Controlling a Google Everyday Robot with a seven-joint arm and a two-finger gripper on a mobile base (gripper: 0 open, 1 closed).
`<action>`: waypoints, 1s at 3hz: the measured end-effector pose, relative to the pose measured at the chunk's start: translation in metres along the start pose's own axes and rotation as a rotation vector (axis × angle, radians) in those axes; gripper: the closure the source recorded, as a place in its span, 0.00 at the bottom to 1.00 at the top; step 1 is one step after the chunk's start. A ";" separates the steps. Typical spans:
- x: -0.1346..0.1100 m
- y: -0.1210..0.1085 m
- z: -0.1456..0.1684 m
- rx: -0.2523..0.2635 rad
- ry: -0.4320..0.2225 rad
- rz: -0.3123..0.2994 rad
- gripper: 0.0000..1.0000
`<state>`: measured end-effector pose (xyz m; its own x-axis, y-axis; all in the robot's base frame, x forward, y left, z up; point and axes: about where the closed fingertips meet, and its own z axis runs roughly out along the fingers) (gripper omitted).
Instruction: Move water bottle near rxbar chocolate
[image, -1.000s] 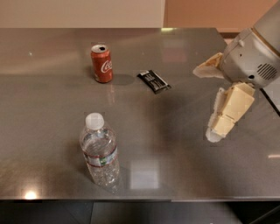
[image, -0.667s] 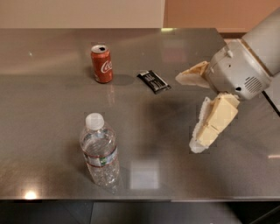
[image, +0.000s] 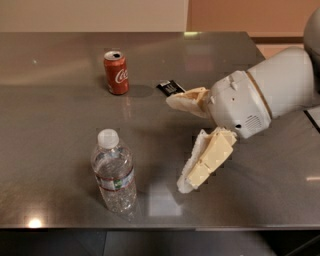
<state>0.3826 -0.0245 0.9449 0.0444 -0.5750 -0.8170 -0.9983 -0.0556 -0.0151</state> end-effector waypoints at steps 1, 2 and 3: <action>-0.019 0.015 0.021 -0.032 -0.100 -0.017 0.00; -0.030 0.029 0.043 -0.063 -0.172 -0.031 0.00; -0.037 0.037 0.064 -0.087 -0.216 -0.053 0.00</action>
Offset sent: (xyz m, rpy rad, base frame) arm -0.0460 0.0741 -0.0082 0.2620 0.0429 0.1072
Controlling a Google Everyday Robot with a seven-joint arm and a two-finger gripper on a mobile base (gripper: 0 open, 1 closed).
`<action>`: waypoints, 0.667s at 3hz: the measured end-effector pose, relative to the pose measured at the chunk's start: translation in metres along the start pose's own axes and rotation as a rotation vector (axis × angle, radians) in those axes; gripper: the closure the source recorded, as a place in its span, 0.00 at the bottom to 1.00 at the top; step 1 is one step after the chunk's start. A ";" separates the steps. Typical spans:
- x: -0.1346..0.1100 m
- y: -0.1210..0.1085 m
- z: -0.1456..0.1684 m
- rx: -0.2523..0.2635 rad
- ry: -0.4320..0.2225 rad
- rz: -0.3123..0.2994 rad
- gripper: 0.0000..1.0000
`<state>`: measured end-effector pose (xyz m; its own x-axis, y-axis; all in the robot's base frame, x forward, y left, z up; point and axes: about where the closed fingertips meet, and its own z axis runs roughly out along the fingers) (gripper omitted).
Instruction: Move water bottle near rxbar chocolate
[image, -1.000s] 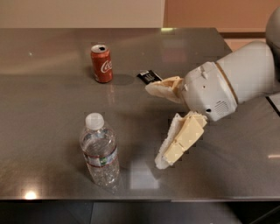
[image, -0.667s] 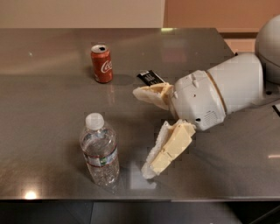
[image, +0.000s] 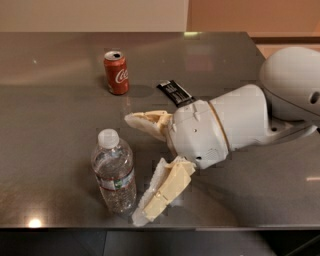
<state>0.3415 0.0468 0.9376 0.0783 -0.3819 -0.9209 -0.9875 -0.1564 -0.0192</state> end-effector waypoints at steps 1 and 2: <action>0.001 -0.002 0.017 -0.018 -0.019 -0.010 0.16; -0.003 -0.005 0.026 -0.037 -0.032 -0.011 0.40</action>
Offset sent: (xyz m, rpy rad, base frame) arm 0.0076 0.0326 -0.0087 0.0494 0.0294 0.0525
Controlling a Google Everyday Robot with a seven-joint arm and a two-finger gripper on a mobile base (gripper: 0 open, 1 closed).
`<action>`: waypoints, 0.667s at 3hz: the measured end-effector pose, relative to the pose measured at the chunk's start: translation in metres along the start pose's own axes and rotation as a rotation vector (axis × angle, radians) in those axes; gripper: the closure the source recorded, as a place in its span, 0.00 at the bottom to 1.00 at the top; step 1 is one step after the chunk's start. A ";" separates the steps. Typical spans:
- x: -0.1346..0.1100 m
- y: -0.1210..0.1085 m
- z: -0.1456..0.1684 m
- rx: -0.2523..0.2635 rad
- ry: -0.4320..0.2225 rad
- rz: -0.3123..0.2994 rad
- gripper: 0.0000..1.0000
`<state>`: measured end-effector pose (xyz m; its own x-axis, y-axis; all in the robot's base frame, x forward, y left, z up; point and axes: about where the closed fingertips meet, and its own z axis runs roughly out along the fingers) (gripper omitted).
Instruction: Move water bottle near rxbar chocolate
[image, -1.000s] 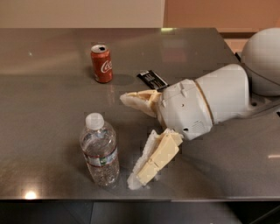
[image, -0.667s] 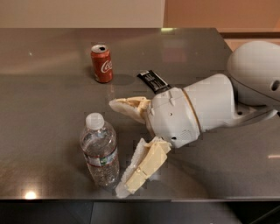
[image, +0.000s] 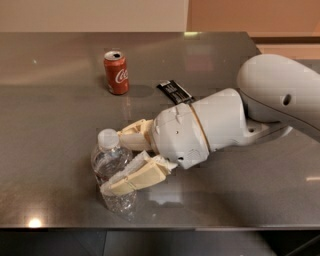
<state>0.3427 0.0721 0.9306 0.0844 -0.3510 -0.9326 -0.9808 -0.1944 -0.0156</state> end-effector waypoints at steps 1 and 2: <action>-0.004 -0.007 -0.004 0.007 -0.012 0.015 0.64; -0.011 -0.021 -0.020 0.059 -0.015 0.024 0.87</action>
Offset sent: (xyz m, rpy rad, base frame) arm 0.0498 -0.0287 0.0330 0.0274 0.0005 -0.1436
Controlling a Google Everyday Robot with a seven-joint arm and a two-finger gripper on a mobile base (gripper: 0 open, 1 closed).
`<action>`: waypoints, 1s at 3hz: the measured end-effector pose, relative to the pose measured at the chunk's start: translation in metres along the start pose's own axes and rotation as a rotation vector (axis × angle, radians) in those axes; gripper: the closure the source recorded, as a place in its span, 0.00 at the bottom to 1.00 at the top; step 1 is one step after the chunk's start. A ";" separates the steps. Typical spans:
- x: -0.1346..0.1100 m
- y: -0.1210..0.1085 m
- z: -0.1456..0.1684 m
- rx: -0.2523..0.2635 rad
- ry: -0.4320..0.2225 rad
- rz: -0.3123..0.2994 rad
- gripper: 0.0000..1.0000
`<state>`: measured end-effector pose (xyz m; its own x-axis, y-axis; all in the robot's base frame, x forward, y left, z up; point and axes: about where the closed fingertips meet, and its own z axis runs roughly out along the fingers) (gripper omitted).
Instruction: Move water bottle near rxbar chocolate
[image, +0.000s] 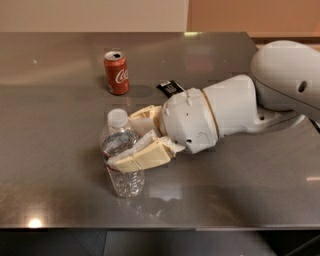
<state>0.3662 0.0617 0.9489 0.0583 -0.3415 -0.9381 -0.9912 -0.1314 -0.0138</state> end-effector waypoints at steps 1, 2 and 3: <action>-0.003 -0.037 -0.028 0.096 0.017 0.014 1.00; 0.000 -0.083 -0.062 0.208 0.040 0.033 1.00; 0.006 -0.128 -0.098 0.314 0.055 0.050 1.00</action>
Offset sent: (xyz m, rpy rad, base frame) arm 0.1580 -0.0910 0.0338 -0.0516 -0.0699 -0.3625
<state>0.5046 -0.0147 0.9794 0.0060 -0.3916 -0.9201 -0.9806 0.1780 -0.0821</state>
